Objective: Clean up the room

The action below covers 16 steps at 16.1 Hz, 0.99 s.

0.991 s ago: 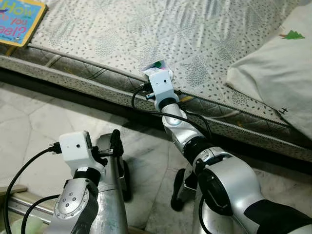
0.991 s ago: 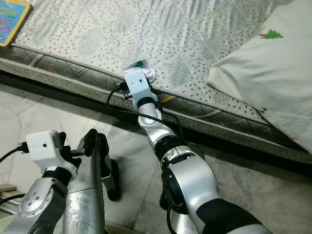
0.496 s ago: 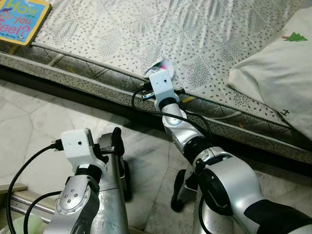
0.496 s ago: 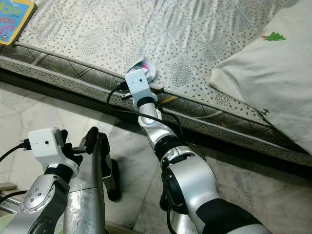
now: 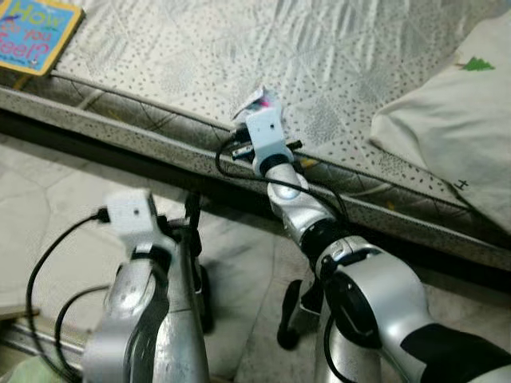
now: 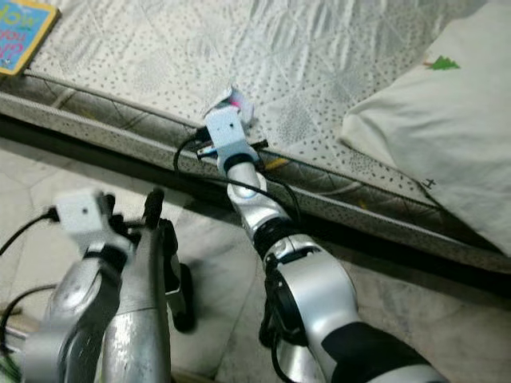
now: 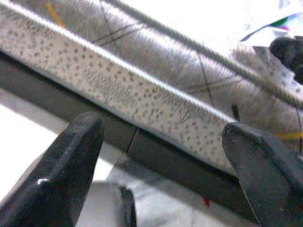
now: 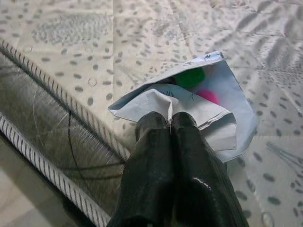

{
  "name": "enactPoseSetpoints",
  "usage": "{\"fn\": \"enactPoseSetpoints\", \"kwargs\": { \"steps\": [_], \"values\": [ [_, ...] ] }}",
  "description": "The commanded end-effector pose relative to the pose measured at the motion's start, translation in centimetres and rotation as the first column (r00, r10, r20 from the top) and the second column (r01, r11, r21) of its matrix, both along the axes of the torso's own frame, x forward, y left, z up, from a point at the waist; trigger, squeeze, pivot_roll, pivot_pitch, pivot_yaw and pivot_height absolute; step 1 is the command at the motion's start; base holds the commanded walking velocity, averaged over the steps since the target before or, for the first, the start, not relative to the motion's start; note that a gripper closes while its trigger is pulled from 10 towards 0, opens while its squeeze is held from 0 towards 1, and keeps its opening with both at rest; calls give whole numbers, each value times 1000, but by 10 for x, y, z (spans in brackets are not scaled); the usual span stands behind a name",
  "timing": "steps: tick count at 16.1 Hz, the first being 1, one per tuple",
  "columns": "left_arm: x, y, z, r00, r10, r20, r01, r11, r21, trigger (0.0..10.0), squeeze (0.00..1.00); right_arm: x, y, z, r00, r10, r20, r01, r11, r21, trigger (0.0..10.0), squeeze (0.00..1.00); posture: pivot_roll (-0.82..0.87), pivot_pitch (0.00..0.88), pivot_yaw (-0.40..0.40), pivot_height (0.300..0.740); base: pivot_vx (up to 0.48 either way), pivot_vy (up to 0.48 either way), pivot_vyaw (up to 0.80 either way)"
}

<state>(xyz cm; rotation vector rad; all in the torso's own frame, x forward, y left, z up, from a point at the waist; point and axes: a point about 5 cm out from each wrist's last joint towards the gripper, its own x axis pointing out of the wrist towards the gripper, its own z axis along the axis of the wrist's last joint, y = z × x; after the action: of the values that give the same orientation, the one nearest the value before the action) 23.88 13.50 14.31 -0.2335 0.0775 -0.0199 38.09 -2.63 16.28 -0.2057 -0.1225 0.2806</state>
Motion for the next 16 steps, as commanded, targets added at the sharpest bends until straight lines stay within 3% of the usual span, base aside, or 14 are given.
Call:
{"fn": "enactPoseSetpoints", "kwargs": {
  "steps": [1, 5, 7, 8, 10, 11, 12, 16],
  "values": [
    [2, 2, -8, 1000, 20, -17, -20, 1000, -3, 10000, 0, -1, -12, -10, 999, 2, -36, 0, 999, 42, 0, 0, 220, 207, -63, 538, 0, 0, 0],
    [30, 10, -14, 999, 29, 18, -29, 999, 18, 10000, 0, -16, -56, -48, 995, 27, -93, -15, 993, 121, 0, 0, 127, 67, -60, 538, 0, 0, 0],
    [35, 12, -16, 999, 11, 30, -13, 999, 51, 10000, 0, -26, -65, -56, 997, 30, -74, -20, 990, 138, 0, 0, 110, 40, -52, 538, 0, 0, 0],
    [44, 18, -21, 999, 1, 32, -4, 997, 77, 10000, 0, -32, -73, -58, 998, 23, -66, -11, 986, 168, 0, 0, 77, 0, -30, 538, 0, 0, 0],
    [50, 20, -20, 999, -14, 51, 9, 995, 96, 10000, 0, -45, -81, -58, 998, 30, -47, -19, 976, 219, 196, 0, 64, 0, -15, 538, 0, 0, 0],
    [58, 21, -19, 998, -20, 66, 13, 995, 101, 10000, 0, -51, -81, -56, 998, 51, -25, -44, 972, 231, 10000, 0, 56, 0, 1, 538, 0, 0, 0],
    [64, 19, -15, 996, -28, 86, 20, 995, 96, 10000, 0, -59, -82, -52, 997, 74, 16, -75, 965, 253, 10000, 0, 52, 0, 10, 538, 0, 0, 0],
    [73, 12, -13, 991, -60, 118, 49, 994, 98, 10000, 0, -49, -78, -32, 995, 85, 47, -95, 950, 299, 10000, 0, 51, 0, 19, 583, 0, 0, 0]
  ]
}}
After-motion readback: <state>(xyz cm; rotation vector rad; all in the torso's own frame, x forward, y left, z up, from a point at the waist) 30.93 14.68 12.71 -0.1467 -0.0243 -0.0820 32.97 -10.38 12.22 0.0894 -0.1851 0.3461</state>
